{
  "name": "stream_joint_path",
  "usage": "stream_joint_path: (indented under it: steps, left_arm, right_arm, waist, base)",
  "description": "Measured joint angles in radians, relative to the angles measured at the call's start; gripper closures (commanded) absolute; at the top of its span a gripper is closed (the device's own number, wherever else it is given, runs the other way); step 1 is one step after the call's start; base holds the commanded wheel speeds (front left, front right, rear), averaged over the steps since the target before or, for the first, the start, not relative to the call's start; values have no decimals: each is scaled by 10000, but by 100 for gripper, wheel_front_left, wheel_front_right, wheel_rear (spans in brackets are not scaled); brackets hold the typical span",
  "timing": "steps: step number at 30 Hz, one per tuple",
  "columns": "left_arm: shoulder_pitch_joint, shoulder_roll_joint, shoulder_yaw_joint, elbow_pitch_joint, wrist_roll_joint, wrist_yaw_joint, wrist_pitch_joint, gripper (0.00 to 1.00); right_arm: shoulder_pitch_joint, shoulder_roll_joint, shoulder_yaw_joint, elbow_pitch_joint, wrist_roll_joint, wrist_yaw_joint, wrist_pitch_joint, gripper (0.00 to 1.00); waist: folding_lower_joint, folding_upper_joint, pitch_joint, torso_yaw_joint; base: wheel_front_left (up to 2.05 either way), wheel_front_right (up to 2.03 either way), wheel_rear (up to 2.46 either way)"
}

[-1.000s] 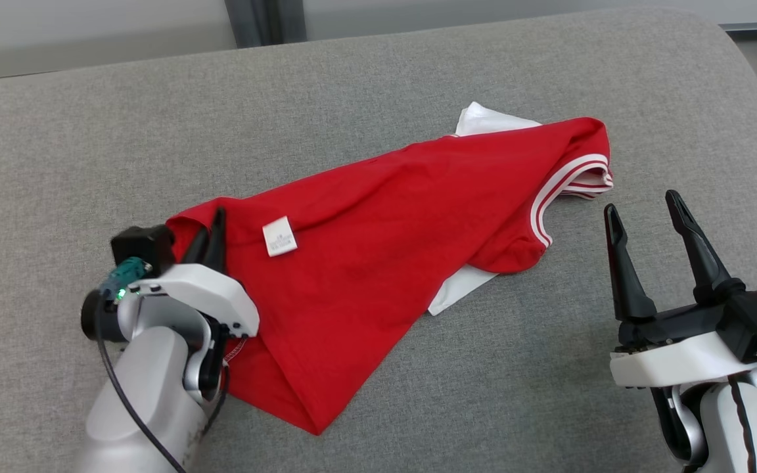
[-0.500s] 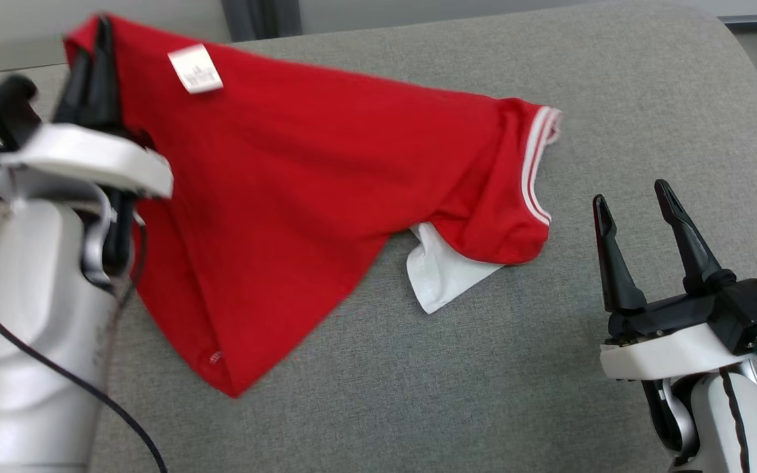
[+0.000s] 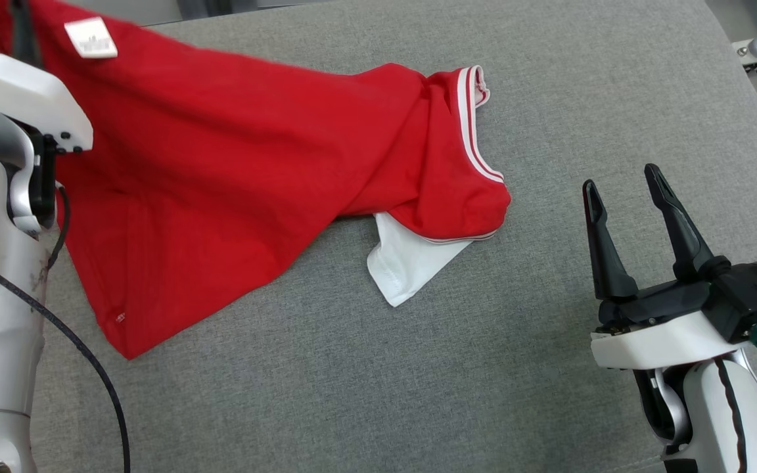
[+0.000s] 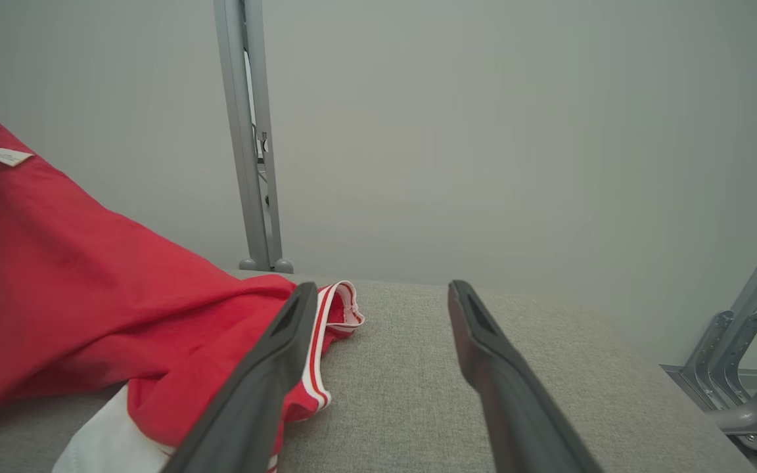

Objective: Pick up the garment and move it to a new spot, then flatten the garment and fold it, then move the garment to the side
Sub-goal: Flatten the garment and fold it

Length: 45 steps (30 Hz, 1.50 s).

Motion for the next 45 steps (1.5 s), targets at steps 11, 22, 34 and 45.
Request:
stream_joint_path:
  steps: [11,22,34,45]
  left_arm:
    - [-163,-84,33,934,12,125,-1542,0]
    - [1624,-420,359,-1733,-117,-222,-2224,0]
    - [6177,-1793,1095,-5145,40,-305,-2242,0]
    - [7169,-2399,1310,-5616,416,-673,-2242,0]
  right_arm:
    - [-37,13,-115,75,-61,0,0,0]
    - [273,10,-257,178,-272,0,0,0]
    - [867,-75,-257,349,-362,0,0,0]
    - [921,-207,-44,430,-359,0,-2,0]
  waist:
    - [0,0,-123,256]
    - [0,0,-1043,926]
    - [0,0,-1999,1635]
    - [0,0,-2000,1737]
  base:
    - [0,0,0]
    - [0,0,0]
    - [0,0,0]
    - [0,0,0]
